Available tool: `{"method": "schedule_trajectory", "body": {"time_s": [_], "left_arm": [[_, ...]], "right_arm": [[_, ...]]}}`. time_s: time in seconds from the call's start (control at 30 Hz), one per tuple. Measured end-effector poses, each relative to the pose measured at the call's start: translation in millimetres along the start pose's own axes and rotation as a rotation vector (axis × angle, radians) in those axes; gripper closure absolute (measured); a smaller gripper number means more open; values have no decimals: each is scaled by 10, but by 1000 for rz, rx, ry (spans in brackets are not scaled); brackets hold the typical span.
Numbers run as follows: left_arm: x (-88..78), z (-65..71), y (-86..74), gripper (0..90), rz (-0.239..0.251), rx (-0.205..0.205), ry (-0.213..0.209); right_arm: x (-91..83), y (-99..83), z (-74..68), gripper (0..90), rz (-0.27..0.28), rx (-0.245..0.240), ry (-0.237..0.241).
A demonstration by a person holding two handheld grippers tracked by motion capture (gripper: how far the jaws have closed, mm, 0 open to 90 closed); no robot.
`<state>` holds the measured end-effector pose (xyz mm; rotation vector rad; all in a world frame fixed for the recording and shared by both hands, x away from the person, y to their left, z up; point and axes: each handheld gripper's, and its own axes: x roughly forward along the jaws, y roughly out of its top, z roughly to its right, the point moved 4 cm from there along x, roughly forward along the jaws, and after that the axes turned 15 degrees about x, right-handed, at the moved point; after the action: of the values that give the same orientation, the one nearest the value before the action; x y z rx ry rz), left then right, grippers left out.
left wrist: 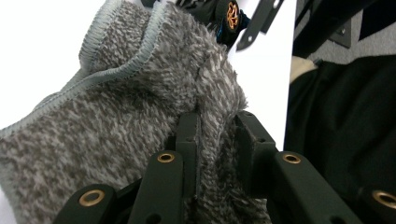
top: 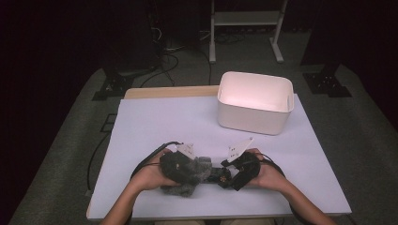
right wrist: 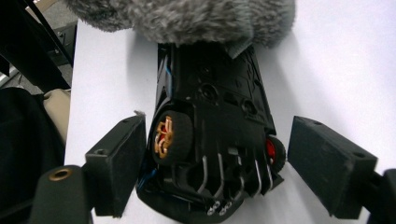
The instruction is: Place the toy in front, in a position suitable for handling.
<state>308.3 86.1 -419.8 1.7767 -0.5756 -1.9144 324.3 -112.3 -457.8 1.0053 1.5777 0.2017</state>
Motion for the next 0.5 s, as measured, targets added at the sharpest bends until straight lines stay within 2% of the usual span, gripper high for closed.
{"method": "schedule_trajectory", "body": {"time_s": [0.17,0.23,0.33,0.43,0.5], "left_arm": [[26,37,-38,729,7,-8,-17],[70,87,-73,729,-10,-4,-32],[125,130,-100,729,-33,1,-45],[155,152,-121,729,-32,-1,-48],[135,144,-128,728,-21,-5,-47]], "right_arm": [[34,-43,-8,177,-4,13,-1],[85,-73,-47,175,-26,-12,-19],[156,-113,-73,176,-51,-23,-26],[216,-155,-79,187,-70,-32,-29],[207,-159,-80,210,-61,-31,-16]]}}
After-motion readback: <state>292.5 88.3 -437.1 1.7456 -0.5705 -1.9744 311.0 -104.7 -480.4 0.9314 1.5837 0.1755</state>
